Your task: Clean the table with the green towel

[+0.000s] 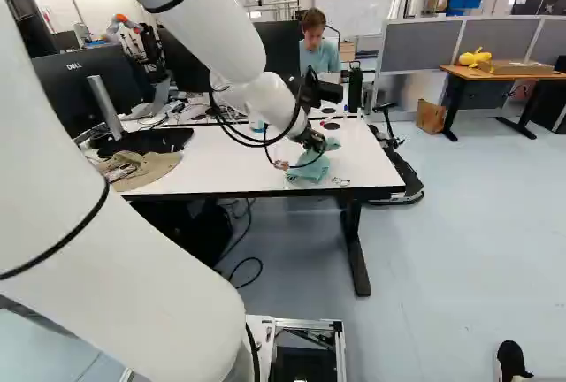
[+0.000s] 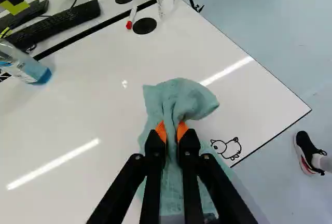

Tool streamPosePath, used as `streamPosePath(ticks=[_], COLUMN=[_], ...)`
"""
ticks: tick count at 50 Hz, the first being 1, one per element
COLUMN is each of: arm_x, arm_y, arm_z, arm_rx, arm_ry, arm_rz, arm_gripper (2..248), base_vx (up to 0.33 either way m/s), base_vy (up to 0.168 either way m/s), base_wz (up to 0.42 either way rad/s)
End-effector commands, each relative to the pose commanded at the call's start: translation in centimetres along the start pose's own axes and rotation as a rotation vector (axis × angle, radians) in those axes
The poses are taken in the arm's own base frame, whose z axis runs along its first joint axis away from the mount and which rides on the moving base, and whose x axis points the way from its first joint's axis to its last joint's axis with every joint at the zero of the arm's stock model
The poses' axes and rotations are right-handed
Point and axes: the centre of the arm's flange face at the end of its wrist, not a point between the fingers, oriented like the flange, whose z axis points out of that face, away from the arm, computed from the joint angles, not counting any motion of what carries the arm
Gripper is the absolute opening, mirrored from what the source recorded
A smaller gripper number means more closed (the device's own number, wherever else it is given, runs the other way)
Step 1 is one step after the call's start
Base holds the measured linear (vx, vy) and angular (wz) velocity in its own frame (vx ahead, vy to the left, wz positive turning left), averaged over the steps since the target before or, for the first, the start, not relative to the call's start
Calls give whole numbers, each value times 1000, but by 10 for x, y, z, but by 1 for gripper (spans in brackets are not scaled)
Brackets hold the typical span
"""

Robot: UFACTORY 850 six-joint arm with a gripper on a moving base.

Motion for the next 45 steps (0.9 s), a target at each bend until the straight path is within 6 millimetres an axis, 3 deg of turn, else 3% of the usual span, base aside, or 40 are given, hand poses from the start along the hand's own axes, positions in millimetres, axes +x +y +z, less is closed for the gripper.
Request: streamPosePath(ticks=[15,45], arm_x=[6,6], arm_y=[23,23], arm_z=[2,3], arm_rx=[-39,-40], arm_ry=[5,5], arm_rz=[40,40], arm_gripper=[42,42], base_vx=[0,0], base_vy=[0,0], base_wz=[0,0])
